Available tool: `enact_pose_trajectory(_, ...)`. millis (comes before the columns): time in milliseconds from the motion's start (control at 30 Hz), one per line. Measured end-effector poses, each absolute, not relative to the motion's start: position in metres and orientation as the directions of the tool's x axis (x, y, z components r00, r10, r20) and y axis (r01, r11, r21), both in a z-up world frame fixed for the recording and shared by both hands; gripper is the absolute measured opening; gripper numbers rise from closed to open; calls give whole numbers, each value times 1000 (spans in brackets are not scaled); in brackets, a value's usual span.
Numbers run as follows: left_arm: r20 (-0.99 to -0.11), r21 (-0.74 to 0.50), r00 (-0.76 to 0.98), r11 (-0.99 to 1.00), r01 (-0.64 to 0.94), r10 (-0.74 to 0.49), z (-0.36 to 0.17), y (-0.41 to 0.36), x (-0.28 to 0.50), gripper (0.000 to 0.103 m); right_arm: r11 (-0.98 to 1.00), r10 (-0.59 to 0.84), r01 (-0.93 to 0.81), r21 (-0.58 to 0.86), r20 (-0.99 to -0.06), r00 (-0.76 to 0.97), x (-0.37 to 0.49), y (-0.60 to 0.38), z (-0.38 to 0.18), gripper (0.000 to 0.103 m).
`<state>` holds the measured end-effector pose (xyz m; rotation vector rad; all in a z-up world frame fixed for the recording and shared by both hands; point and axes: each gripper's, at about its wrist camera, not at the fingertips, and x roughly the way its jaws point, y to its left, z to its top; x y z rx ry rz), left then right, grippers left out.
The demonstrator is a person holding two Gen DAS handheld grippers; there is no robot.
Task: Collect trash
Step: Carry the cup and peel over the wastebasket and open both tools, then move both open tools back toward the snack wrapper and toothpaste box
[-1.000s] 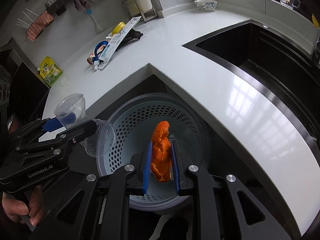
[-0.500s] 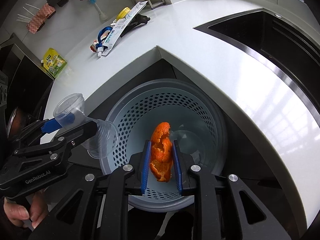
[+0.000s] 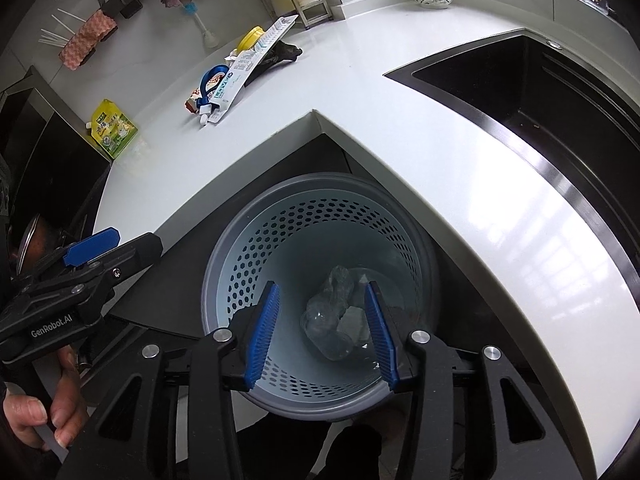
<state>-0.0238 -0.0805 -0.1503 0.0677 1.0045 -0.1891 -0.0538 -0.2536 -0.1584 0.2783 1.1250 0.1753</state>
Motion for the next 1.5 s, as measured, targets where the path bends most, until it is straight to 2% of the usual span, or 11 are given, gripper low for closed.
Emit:
enact_pose_trajectory(233,-815,-30,568,986,163,-118,-128,-74,-24,89,952,280,-9,306,-858,431,-50,-255,-147,43)
enact_pose_trajectory(667,-766,-23,637,993,112,-89,-88,-33,3,92,949,290,-26,315,-835,468,-13,-232,-124,47)
enact_pose_trajectory(1100,-740,-59,657,986,154,-146,-77,4,79,92,960,241,4,281,-828,506,60,-197,-105,52)
enact_pose_trajectory(1500,-738,-62,644,971,233,-201,-82,39,153,92,959,184,88,269,-830,526,124,-167,-114,55)
